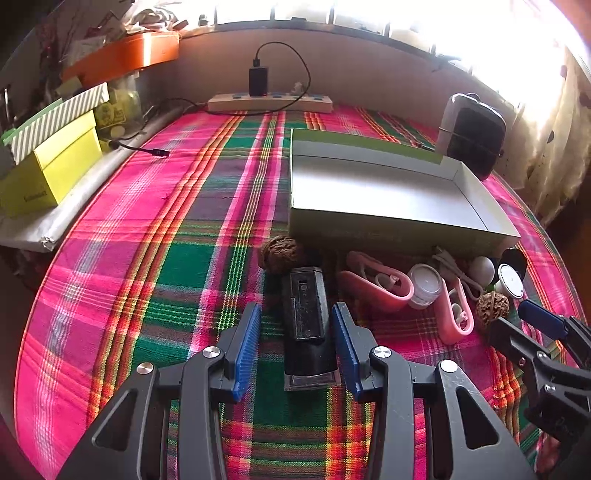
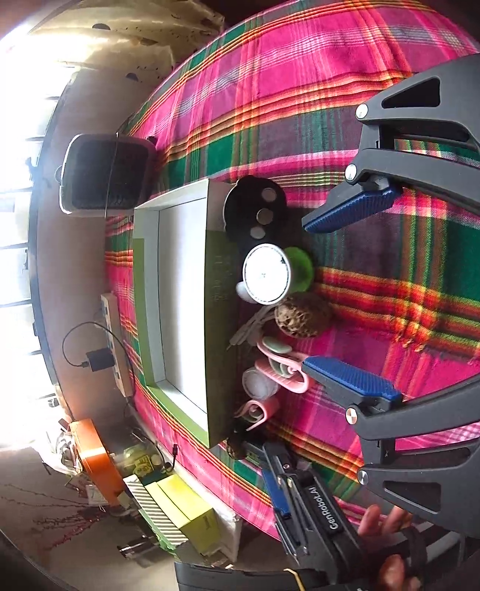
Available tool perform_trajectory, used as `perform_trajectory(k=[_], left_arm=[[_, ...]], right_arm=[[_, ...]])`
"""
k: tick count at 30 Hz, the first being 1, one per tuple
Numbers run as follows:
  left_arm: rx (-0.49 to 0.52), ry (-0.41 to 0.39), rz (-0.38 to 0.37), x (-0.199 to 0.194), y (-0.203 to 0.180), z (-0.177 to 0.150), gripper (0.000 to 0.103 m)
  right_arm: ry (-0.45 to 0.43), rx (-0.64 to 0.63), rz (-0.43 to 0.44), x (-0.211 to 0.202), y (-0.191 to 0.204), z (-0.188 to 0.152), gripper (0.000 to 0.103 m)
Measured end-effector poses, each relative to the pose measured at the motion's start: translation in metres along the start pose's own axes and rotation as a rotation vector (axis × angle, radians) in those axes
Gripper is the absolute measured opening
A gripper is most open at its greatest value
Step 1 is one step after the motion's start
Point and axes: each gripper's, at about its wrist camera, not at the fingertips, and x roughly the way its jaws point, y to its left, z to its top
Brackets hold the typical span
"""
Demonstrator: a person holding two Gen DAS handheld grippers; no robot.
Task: Organize objects
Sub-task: 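Close the left tool on the black flashlight while the right tool lowers around the walnut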
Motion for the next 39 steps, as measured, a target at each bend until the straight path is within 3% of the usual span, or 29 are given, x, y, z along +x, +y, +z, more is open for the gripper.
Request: perform_trajectory(k=[9, 39], left_arm=[[0.005, 0.001, -0.014, 0.001, 0.006, 0.002, 0.038], [-0.005, -0.001, -0.029, 0.003, 0.003, 0.003, 0.038]], right_arm=[[0.008, 0.024, 0.003, 0.008, 0.004, 0.006, 0.056], [0.029, 0.017, -0.023, 0.014, 0.007, 0.008, 0.034]])
